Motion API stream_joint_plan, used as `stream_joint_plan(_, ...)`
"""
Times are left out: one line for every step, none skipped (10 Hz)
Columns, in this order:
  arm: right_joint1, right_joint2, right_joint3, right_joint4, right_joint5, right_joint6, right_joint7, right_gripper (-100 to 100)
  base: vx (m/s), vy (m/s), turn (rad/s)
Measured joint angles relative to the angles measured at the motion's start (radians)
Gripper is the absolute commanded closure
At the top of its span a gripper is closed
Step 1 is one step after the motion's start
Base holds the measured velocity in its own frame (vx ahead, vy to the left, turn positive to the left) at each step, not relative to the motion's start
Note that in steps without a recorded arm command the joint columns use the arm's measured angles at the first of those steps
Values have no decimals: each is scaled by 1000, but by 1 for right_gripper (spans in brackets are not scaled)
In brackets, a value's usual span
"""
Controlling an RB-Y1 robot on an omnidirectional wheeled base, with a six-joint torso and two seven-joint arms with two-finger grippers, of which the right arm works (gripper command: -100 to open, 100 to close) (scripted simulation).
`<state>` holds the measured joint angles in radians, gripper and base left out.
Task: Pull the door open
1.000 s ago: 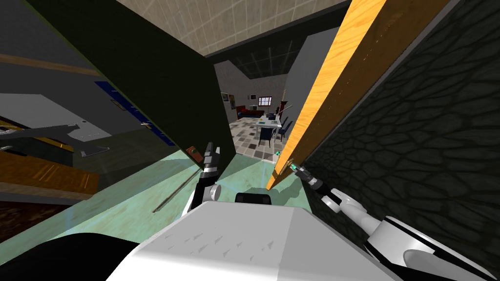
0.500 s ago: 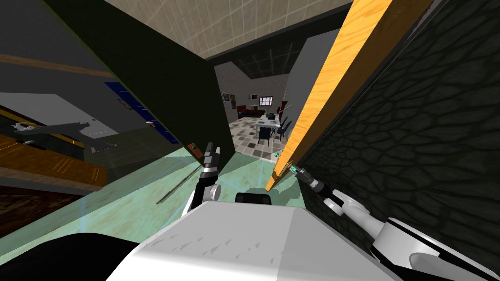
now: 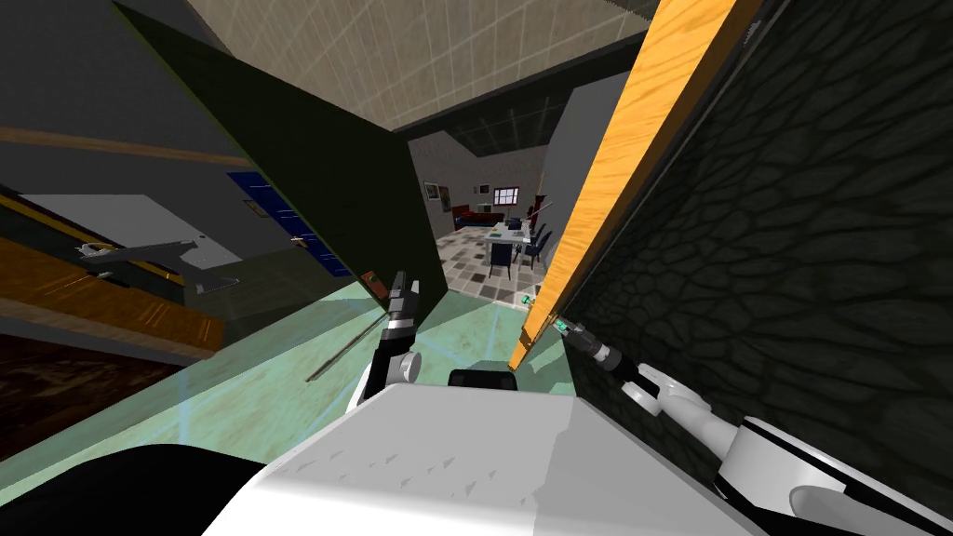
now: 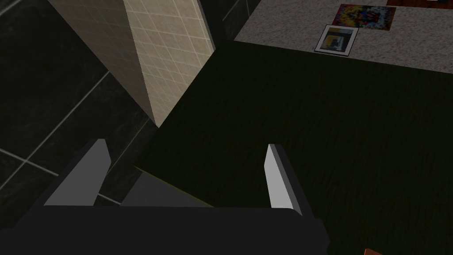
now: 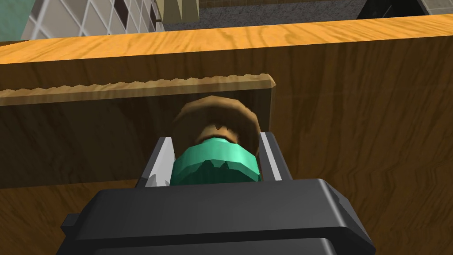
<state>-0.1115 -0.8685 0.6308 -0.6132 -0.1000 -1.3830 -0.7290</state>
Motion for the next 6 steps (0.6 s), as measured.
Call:
stream_joint_plan(-1,-2,-2,-6,-1,7,1,100,41,91,53)
stream_joint_plan(-2,0,-5,-11,-3,11,3,100,63,94,57)
stream_joint_plan(-19,15,-2,14,1,-2,3,100,57,128,101)
stream_joint_plan(-34,26,1,28,4,-14,-1,100,38,153,124)
stream_joint_plan(-42,34,5,29,7,-23,-5,100,53,168,125)
stream_joint_plan(-38,41,10,13,11,-23,-6,-100,-57,24,-187)
